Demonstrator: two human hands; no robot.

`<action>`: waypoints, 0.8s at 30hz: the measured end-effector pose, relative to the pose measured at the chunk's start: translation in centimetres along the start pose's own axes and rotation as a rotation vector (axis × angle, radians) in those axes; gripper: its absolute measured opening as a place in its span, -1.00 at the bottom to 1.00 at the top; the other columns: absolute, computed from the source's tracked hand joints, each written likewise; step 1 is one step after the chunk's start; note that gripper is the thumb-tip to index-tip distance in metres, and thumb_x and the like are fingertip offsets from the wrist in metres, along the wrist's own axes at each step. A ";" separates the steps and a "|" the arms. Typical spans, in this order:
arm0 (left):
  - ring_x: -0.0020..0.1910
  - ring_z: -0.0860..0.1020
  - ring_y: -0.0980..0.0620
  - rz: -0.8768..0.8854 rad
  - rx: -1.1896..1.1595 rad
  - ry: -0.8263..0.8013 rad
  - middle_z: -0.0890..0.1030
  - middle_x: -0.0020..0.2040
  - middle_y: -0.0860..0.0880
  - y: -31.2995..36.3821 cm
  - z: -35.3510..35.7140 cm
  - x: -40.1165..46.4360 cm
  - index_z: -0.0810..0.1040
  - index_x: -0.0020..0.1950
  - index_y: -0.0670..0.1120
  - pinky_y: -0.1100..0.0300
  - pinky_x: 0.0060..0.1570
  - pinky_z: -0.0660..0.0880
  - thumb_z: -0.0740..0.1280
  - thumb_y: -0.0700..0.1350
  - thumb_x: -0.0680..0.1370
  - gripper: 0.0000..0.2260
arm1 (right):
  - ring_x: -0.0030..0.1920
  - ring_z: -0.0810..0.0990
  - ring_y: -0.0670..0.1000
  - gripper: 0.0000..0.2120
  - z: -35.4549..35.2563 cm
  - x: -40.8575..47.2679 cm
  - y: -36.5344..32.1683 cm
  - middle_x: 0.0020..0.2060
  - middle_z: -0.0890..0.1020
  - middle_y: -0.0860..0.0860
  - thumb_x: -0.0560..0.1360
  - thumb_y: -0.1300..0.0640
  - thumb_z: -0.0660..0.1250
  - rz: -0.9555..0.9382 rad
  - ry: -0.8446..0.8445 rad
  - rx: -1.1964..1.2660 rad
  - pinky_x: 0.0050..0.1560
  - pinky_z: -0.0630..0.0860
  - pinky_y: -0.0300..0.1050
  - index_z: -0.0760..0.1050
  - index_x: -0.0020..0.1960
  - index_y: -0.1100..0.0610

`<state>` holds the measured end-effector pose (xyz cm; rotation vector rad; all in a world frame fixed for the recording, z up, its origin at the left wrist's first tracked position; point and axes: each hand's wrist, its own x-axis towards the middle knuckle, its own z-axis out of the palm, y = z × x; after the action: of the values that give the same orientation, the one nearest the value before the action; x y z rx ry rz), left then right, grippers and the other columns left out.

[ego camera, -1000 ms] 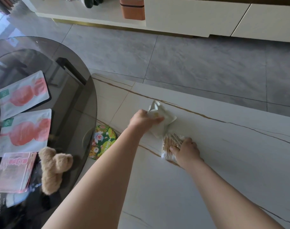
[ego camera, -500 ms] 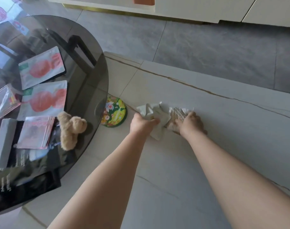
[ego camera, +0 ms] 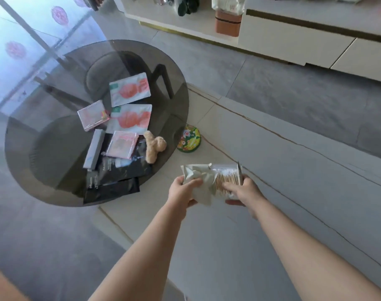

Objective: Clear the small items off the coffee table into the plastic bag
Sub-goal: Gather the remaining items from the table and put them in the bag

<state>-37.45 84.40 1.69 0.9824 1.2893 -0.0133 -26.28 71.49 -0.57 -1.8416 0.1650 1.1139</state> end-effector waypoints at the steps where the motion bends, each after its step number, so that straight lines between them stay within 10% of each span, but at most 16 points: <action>1: -0.10 0.59 0.01 0.000 -0.016 0.014 0.60 -0.04 -0.07 0.5 -0.8 -1.9 0.51 -0.02 -0.02 0.14 -0.23 0.60 0.41 -0.18 0.46 -0.84 | -0.12 0.63 0.10 -0.84 0.3 -1.7 -0.6 -0.06 0.61 0.14 0.43 0.25 0.42 -0.001 -0.025 0.006 -0.10 0.63 0.16 0.47 -0.07 0.10; 7: -0.08 0.55 -0.02 -0.042 -0.186 0.118 0.56 -0.07 -0.09 1.9 -5.8 -13.3 0.52 -0.05 -0.02 0.18 -0.34 0.55 0.32 -0.22 0.49 -0.88 | -0.25 0.54 -0.05 -0.85 2.7 -12.9 -4.3 -0.25 0.54 0.02 0.44 0.31 0.26 0.015 -0.200 0.004 -0.37 0.63 -0.11 0.48 -0.15 0.08; 17: -0.03 0.60 -0.14 0.003 -0.517 0.319 0.61 -0.01 -0.19 -1.9 -17.0 -29.8 0.55 0.12 -0.16 -0.11 0.05 0.58 0.37 -0.24 0.50 -0.80 | -0.02 0.60 0.10 -0.72 9.2 -26.1 -7.0 0.06 0.59 0.17 0.48 0.30 0.34 -0.055 -0.624 -0.232 -0.23 0.64 -0.02 0.43 0.17 0.20; 24: -0.16 0.54 -0.01 0.010 -0.703 0.555 0.58 0.04 -0.14 -7.4 -24.5 -39.3 0.45 0.29 -0.17 0.20 -0.25 0.46 0.37 -0.21 0.52 -0.65 | -0.11 0.61 0.09 -0.81 16.6 -35.0 -5.5 -0.03 0.62 0.16 0.50 0.22 0.37 -0.116 -0.872 -0.498 -0.22 0.64 -0.04 0.50 0.10 0.21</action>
<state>-73.77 75.24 29.95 0.3825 1.6222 0.7180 -53.83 75.78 26.91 -1.5614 -0.7710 1.8765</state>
